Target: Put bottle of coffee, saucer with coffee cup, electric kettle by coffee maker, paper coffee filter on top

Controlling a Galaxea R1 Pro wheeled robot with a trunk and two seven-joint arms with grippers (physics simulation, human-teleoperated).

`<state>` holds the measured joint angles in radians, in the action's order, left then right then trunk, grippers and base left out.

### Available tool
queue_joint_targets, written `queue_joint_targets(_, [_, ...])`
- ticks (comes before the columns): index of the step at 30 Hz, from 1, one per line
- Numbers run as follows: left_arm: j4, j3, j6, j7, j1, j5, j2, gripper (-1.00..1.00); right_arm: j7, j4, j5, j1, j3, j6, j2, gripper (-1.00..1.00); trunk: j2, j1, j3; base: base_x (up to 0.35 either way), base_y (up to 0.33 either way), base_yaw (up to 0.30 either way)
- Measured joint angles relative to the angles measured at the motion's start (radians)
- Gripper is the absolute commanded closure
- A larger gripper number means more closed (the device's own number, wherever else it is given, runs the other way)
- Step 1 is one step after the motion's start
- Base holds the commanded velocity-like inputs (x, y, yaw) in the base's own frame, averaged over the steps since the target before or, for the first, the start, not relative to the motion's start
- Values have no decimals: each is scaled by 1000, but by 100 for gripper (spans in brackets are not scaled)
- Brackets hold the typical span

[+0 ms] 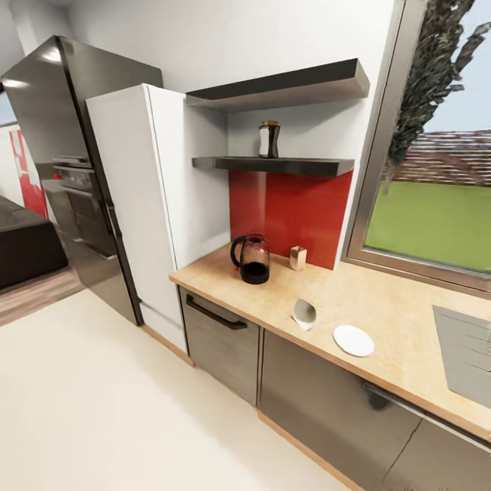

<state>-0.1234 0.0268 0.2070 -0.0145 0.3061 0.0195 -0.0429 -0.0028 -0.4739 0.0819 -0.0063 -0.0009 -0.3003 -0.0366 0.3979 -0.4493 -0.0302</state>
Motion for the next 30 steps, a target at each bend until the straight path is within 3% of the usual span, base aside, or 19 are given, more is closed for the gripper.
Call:
queue_joint_targets(18, [0, 0, 0, 0, 0, 0, 0, -100, 0, 0, 0, 0, 3, 0, 0, -100, 0, 0, 14, 3, 8, -231])
queue_joint_targets(26, [-3, 1, 0, -1, 0, -1, -2, -100, 1, -1, 1, 0, 4, 1, 1, -100, 1, 0, 21, 0, 232, -205])
queue_joint_targets(30, [-8, -1, -1, 0, 0, -9, -12, -100, 3, -17, 0, -1, 6, 2, 17, -100, 1, 0, 22, 0, 69, -27])
